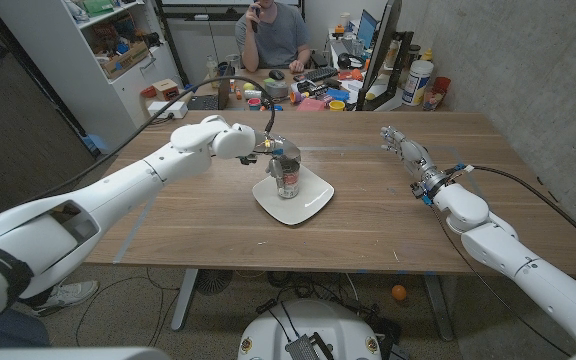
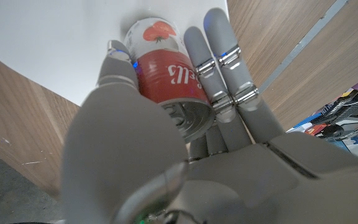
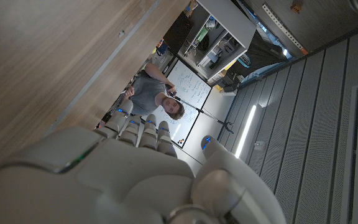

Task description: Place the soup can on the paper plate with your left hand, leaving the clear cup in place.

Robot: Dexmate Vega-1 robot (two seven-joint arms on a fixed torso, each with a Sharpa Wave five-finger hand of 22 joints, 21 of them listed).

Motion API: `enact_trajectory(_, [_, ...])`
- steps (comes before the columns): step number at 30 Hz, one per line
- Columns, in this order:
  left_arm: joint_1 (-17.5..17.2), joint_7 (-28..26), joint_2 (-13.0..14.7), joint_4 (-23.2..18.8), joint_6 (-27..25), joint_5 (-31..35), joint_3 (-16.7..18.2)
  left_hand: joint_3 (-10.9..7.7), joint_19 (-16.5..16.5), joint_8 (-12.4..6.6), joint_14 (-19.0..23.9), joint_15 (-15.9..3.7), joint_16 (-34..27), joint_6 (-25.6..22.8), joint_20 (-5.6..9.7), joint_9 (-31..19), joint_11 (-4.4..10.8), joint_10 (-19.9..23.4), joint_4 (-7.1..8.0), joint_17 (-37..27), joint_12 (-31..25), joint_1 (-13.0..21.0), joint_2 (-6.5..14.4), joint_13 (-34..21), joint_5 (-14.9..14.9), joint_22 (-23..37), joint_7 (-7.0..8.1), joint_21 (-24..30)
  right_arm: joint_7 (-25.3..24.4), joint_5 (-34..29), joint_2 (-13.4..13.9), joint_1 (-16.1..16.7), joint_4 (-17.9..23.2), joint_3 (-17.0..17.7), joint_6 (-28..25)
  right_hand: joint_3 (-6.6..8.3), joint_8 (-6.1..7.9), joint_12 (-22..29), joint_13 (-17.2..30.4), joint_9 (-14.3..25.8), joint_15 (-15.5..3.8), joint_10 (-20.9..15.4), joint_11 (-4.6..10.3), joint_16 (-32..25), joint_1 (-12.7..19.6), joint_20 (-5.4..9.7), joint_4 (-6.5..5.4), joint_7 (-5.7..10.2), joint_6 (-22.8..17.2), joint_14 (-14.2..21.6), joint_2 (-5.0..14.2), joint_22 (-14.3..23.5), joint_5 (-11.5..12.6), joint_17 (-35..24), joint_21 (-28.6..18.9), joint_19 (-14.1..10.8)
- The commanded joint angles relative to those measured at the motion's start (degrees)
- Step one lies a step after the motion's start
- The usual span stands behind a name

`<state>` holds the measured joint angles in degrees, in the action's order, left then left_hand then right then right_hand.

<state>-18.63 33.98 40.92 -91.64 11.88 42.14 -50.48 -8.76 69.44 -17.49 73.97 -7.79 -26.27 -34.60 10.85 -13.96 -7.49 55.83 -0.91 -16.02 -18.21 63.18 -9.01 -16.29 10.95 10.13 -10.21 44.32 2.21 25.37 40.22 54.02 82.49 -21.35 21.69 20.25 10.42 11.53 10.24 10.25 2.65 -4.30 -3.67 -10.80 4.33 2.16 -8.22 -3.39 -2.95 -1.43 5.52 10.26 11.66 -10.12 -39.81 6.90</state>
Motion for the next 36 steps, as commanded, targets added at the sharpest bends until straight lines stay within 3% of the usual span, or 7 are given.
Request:
enact_trajectory(1, [0.1,2.1,-0.2,-0.8,-1.4,2.4,-0.8,4.02,0.3,2.25,4.3,-4.63,1.7,-24.5,-0.17,1.6,15.72,15.4,5.34,1.2,1.1,-5.0,7.6,0.3,1.0,-0.2,7.3,-0.9,0.5,0.2,-0.3,-0.4,-0.9,-0.2,0.7,0.08,0.41,0.3,0.2,0.3,0.09,-0.4,0.09,0.0,-0.2,0.7,-0.01,-0.18,0.2,0.3,2.64,0.1,0.2,-0.2,0.1,-0.3])
enact_trajectory(4, [0.0,2.7,-0.2,-1.2,-1.9,2.5,-0.8,9.41,1.7,3.84,4.2,-4.53,4.6,-23.4,-0.82,2.2,14.54,14.6,10.36,4.5,3.2,-14.0,4.2,1.7,2.3,-0.5,7.22,-3.2,0.6,0.2,-0.3,-0.5,-1.1,-0.2,0.9,0.09,0.43,0.2,0.2,0.3,0.11,-0.4,0.11,0.1,-0.2,0.68,-0.02,-0.18,0.2,0.3,2.63,0.1,0.2,-0.2,0.1,-0.3])
enact_trajectory(12, [0.3,7.6,-0.7,-2.3,-5.4,2.1,-0.8,24.28,2.9,6.76,1.1,-2.37,9.7,-12.9,-5.23,2.3,8.38,9.6,11.34,5.5,7.1,-41.7,1.0,3.4,5.2,-0.4,6.03,-11.7,0.9,0.1,-0.4,-0.4,-1.4,-0.1,1.8,0.07,0.45,0.2,0.2,0.3,0.13,-0.4,0.06,0.1,-0.2,0.6,-0.01,-0.16,0.2,0.3,2.56,0.1,0.2,-0.2,0.2,-0.3])
enact_trajectory(21, [2.4,16.3,-1.6,-3.7,-10.1,4.3,-2.7,29.08,0.0,7.15,-13.8,1.74,15.9,9.3,-11.17,2.6,6.15,-7.9,9.95,5.4,8.4,-58.6,-0.9,4.6,3.3,-0.2,13.51,-20.3,0.7,0.4,-0.3,0.0,-1.3,0.2,2.1,0.08,0.45,0.3,0.2,0.3,0.19,-0.5,0.05,0.1,-0.2,0.53,-0.03,-0.19,0.2,0.5,2.53,0.1,0.2,-0.2,0.3,-0.5])
enact_trajectory(27, [4.5,24.1,-3.1,-3.9,-15.0,6.1,-4.2,28.93,-13.0,7.49,-45.1,11.02,16.8,32.9,-22.35,2.7,4.28,-38.1,7.78,5.7,8.6,-60.7,-1.2,5.4,2.3,-0.2,19.39,-32.6,0.8,0.1,-0.1,0.0,-1.1,0.2,2.3,0.04,0.48,0.3,0.2,0.3,0.12,-0.6,0.13,0.0,-0.3,0.57,-0.09,-0.14,0.1,0.6,2.43,0.1,0.2,-0.2,0.4,-0.5])
enact_trajectory(33, [4.3,24.5,-2.2,-7.1,-18.6,11.5,-5.0,28.79,-42.0,7.29,-77.9,18.82,16.4,58.2,-23.53,2.8,2.58,-72.2,5.81,5.8,8.1,-60.1,-0.9,5.9,2.1,-0.2,18.44,-34.6,0.8,0.4,0.2,0.4,-0.6,0.4,2.0,0.02,0.47,0.3,0.2,0.3,0.31,-0.7,0.07,0.0,-0.3,0.44,-0.12,-0.2,0.1,0.7,2.38,0.1,0.2,-0.2,0.4,-0.5])
enact_trajectory(36, [3.6,23.6,-1.5,-9.1,-19.7,14.9,-5.1,28.8,-44.8,7.34,-80.1,19.47,16.4,61.5,-23.56,2.8,1.6,-75.3,5.75,5.8,8.2,-60.3,-0.9,6.0,2.2,-0.2,16.36,-34.6,0.6,0.4,0.3,0.6,-0.3,0.5,1.8,-0.03,0.47,0.3,0.2,0.3,0.32,-0.7,0.08,0.0,-0.4,0.37,-0.15,-0.22,0.1,0.7,2.3,0.1,0.2,-0.2,0.5,-0.4])
